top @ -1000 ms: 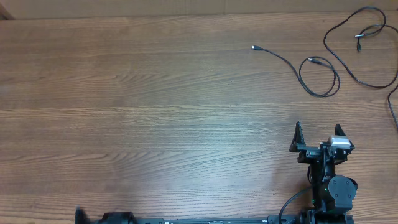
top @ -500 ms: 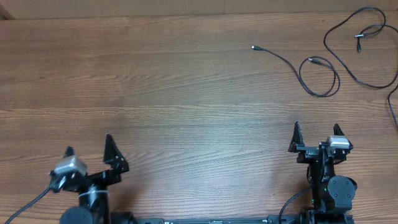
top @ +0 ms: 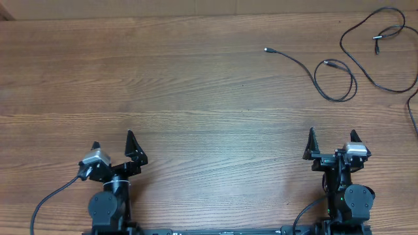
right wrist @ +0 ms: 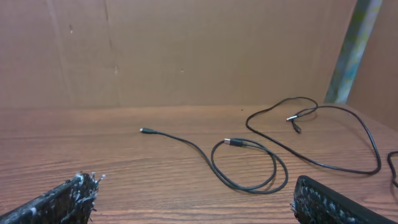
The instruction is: Untangle cables
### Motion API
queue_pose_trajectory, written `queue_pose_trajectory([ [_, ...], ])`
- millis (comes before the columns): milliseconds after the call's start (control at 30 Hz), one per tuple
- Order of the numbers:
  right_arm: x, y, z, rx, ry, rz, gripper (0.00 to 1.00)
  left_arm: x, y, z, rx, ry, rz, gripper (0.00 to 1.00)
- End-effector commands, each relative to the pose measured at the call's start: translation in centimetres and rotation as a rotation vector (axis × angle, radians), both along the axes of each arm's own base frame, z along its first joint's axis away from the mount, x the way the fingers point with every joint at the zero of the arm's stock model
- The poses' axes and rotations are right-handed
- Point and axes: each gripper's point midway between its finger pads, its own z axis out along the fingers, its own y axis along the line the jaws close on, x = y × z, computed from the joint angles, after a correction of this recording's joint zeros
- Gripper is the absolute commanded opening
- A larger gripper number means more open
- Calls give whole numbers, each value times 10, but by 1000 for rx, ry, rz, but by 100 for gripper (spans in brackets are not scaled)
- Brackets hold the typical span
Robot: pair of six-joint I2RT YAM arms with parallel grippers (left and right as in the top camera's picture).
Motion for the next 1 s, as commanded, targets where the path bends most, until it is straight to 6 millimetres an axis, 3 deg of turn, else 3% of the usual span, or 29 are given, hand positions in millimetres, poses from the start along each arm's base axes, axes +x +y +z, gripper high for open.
queue_pose_trajectory([
  [0,0,2,-3,-1,0,9,100,3,-5,-20,7,30,-25,100],
  [333,0,2,-3,-1,0,9,100,4,-9,-20,39,39,-52,99],
  [633,0,2,-3,-1,0,9,100,5,-24,-23,374,82,-160,99],
  [967,0,2,-3,-1,0,9,100,5,-23,-23,385,83,-156,99],
])
